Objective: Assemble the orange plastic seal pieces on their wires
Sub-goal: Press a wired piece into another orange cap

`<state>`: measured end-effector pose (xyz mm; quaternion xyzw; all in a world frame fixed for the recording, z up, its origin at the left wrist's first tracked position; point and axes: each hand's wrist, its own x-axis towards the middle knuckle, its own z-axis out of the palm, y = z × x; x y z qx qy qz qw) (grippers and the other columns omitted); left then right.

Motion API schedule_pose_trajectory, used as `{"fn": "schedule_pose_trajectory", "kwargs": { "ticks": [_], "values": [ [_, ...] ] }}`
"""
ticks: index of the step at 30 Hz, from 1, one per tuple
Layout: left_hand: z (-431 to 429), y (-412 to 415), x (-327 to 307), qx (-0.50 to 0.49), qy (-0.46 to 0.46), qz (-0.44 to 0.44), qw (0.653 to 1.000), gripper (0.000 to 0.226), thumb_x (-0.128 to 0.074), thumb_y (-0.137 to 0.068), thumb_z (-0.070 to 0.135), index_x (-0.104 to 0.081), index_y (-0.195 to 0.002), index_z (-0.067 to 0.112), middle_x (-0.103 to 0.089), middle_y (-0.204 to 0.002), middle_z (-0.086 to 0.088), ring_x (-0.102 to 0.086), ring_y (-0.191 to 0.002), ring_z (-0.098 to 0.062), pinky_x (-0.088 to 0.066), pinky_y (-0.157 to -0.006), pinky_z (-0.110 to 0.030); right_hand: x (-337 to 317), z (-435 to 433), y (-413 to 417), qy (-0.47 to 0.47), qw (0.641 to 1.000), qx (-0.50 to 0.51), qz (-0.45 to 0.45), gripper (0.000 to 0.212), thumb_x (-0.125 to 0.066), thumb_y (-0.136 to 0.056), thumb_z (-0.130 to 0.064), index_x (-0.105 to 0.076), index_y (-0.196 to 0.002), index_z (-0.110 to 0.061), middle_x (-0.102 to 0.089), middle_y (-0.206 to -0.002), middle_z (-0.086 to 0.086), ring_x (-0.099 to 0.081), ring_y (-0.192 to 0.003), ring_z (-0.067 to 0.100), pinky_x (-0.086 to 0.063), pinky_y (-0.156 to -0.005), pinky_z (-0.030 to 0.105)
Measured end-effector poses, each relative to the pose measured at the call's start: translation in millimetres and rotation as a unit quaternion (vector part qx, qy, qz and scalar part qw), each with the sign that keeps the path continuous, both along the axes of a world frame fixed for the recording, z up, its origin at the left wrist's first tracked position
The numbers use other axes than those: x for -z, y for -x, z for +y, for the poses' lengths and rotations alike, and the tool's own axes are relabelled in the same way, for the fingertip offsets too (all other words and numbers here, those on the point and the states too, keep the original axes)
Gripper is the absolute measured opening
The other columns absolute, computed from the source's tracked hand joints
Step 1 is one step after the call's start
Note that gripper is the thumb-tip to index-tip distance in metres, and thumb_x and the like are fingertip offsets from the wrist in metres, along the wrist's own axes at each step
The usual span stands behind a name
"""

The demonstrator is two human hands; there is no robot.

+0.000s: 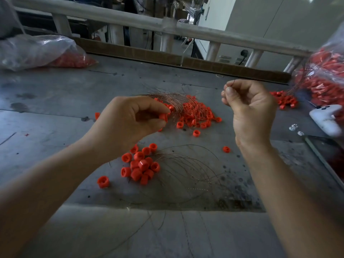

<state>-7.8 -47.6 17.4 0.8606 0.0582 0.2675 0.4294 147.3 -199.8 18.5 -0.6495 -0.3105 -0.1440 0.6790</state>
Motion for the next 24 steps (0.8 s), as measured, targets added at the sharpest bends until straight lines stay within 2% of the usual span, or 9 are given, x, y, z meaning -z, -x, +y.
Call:
{"fn": "schedule_pose_trajectory", "kwargs": {
  "ticks": [3,4,7,9,12,15,19,22,24],
  "values": [
    [-9,-13,-11,0.022,-0.213,0.022,0.977,0.02,-0.069,-0.076,0.018,-0.071,-0.095,0.025,-0.061,-0.106,0.014,-0.046,-0.099,0.01,-0.022,-0.086,0.007,-4,-1,5,-0.028,0.999,-0.016,0.011,0.02,-0.059,-0.084,0.0,-0.06,-0.08,-0.019,-0.063,-0.074,-0.002,-0.06,-0.068,0.008,-0.052,-0.071,0.027],
    [-12,-18,-13,0.032,-0.25,0.039,0.967,0.022,-0.068,-0.078,0.021,-0.071,-0.099,0.024,-0.058,-0.117,0.01,-0.04,-0.106,0.01,-0.015,-0.087,0.006,-5,-1,7,-0.04,0.999,-0.024,0.016,0.021,-0.058,-0.085,0.001,-0.06,-0.079,-0.019,-0.063,-0.073,-0.003,-0.06,-0.068,0.008,-0.052,-0.071,0.027],
    [-20,-39,-18,0.058,-0.283,0.084,0.954,0.023,-0.065,-0.083,0.027,-0.068,-0.105,0.029,-0.038,-0.144,0.008,-0.025,-0.135,-0.009,-0.009,-0.104,-0.015,-10,-2,12,-0.076,0.995,-0.049,0.036,0.024,-0.055,-0.086,0.004,-0.06,-0.078,-0.018,-0.065,-0.068,-0.008,-0.062,-0.068,0.007,-0.053,-0.071,0.025],
    [-28,-54,-19,0.065,-0.318,0.104,0.94,0.024,-0.063,-0.085,0.027,-0.066,-0.109,0.029,-0.032,-0.149,0.008,-0.017,-0.139,-0.014,-0.013,-0.113,-0.032,-13,-2,16,-0.085,0.994,-0.057,0.045,0.023,-0.055,-0.086,0.005,-0.06,-0.078,-0.015,-0.065,-0.071,-0.005,-0.063,-0.068,0.007,-0.054,-0.071,0.024],
    [-36,-73,-19,0.046,-0.319,0.126,0.938,0.026,-0.06,-0.088,0.022,-0.065,-0.113,0.024,-0.049,-0.137,0.001,-0.036,-0.13,-0.018,-0.029,-0.107,-0.037,-15,-2,20,-0.093,0.991,-0.067,0.069,0.021,-0.053,-0.086,0.008,-0.058,-0.08,-0.011,-0.063,-0.077,0.004,-0.064,-0.069,0.007,-0.054,-0.07,0.023],
    [-34,-74,-19,0.012,-0.281,0.115,0.953,0.028,-0.058,-0.089,0.017,-0.063,-0.117,0.02,-0.062,-0.118,0.001,-0.054,-0.111,-0.018,-0.042,-0.097,-0.035,-19,-3,17,-0.13,0.98,-0.092,0.124,0.022,-0.048,-0.088,0.008,-0.056,-0.079,-0.01,-0.066,-0.071,-0.001,-0.065,-0.068,0.01,-0.055,-0.069,0.024],
    [-23,-53,-17,0.016,-0.275,0.06,0.959,0.024,-0.058,-0.088,0.017,-0.066,-0.111,0.017,-0.063,-0.11,0.004,-0.054,-0.103,-0.012,-0.04,-0.095,-0.029,-28,-10,4,-0.212,0.947,-0.1,0.218,0.021,-0.043,-0.093,0.003,-0.053,-0.081,-0.011,-0.066,-0.066,-0.001,-0.067,-0.067,0.016,-0.055,-0.067,0.028],
    [-16,-33,-12,0.018,-0.266,0.025,0.963,0.024,-0.061,-0.086,0.014,-0.068,-0.109,0.013,-0.066,-0.11,0.002,-0.054,-0.099,-0.006,-0.028,-0.089,-0.007,-32,-16,-4,-0.253,0.929,-0.089,0.255,0.021,-0.042,-0.094,0.001,-0.052,-0.08,-0.011,-0.064,-0.062,-0.002,-0.066,-0.065,0.015,-0.055,-0.068,0.028],
    [-15,-22,-8,0.011,-0.257,0.021,0.966,0.023,-0.064,-0.084,0.012,-0.07,-0.106,0.013,-0.069,-0.105,0.001,-0.05,-0.082,0.005,-0.028,-0.078,-0.002,-32,-18,-6,-0.263,0.925,-0.076,0.262,0.021,-0.042,-0.093,0.001,-0.052,-0.08,-0.012,-0.063,-0.063,-0.001,-0.066,-0.064,0.015,-0.056,-0.069,0.029]
  ]
}}
